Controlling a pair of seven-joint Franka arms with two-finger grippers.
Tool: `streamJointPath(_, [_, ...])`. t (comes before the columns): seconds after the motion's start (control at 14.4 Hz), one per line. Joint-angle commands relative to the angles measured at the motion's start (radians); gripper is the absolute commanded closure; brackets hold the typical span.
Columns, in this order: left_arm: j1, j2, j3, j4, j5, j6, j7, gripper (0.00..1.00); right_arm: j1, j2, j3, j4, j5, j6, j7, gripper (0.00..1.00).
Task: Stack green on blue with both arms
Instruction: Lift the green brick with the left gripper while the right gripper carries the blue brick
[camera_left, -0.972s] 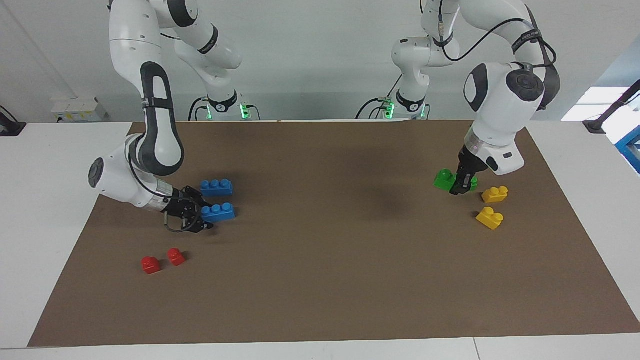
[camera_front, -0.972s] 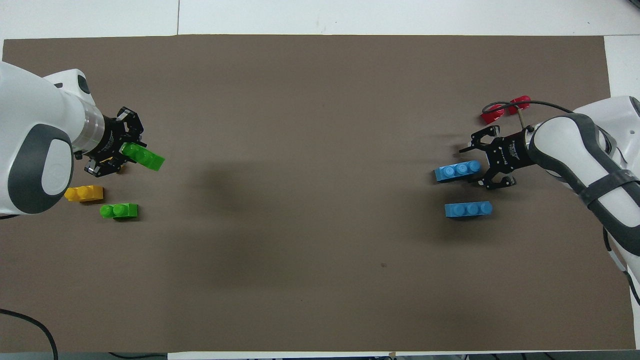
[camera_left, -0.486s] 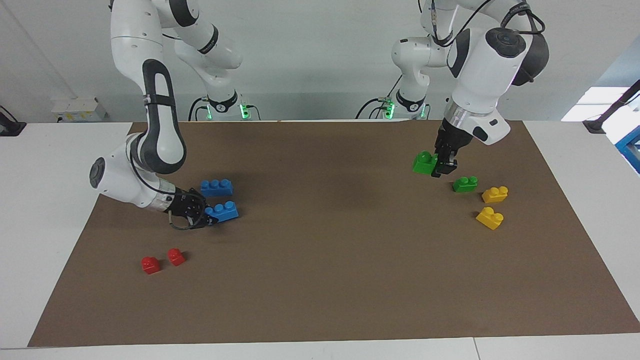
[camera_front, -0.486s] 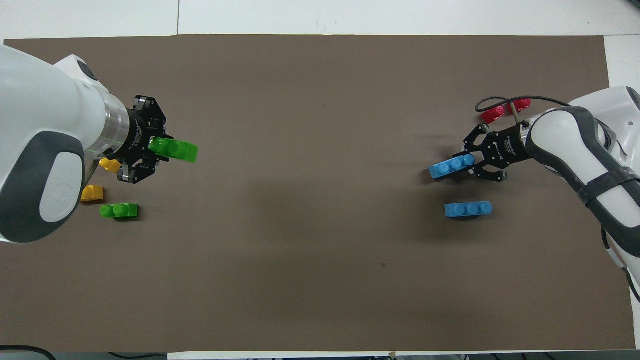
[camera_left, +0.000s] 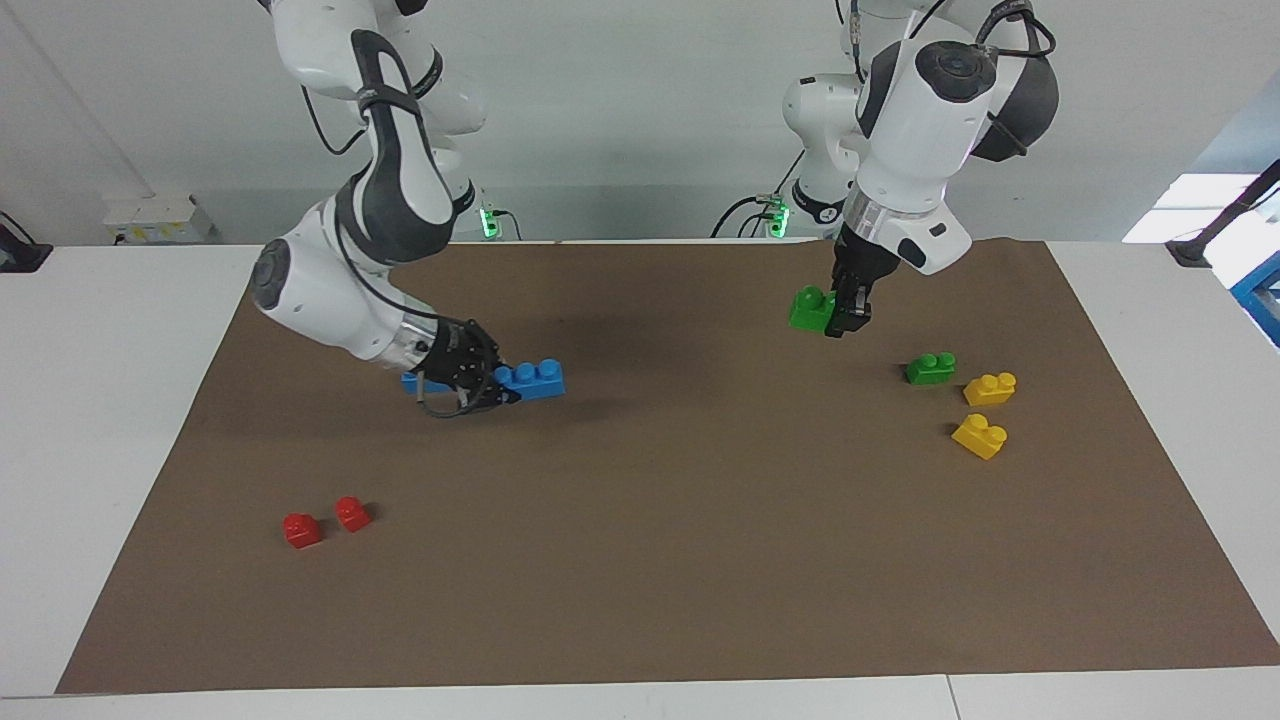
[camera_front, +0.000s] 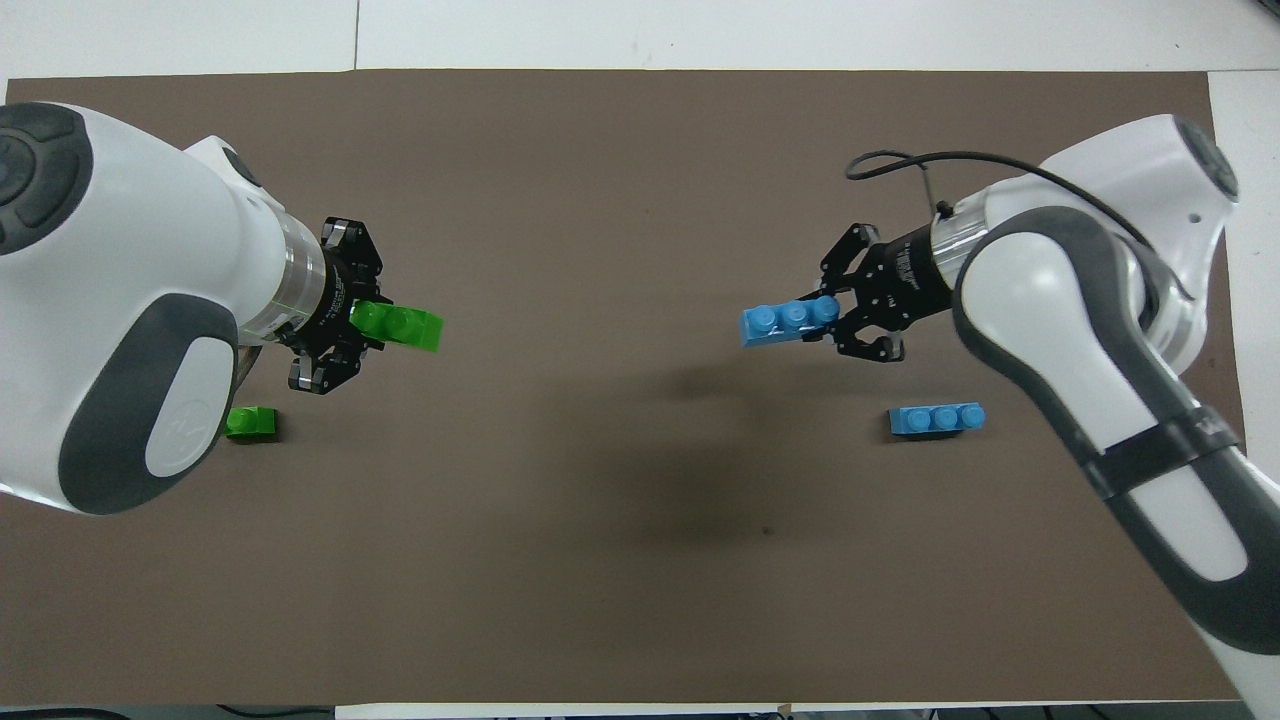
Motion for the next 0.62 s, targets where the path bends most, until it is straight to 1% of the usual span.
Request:
streamJointPath(0.0, [-0.027,-0.024,0.007,-0.011,-0.010,-0.023,-0.034,1.00,0.090,-0.005,-0.002,-0.031,0.035,0.107,0.120,1.00])
streamJointPath(0.14, [-0.047,-0.026,0.007,-0.017,-0.008,-0.023,-0.057,1.00,0.160,-0.022,-0.002,-0.113,0.036,0.290,0.166,1.00])
streamJointPath(0.21, [-0.047,-0.029,0.007,-0.025,-0.008,-0.019,-0.061,1.00,0.180,-0.019,-0.002,-0.142,0.050,0.357,0.184,1.00])
streamJointPath(0.56, [-0.105,-0.038,0.007,-0.066,-0.008,0.035,-0.130,1.00,0.257,0.063,-0.002,-0.169,0.082,0.522,0.209,1.00])
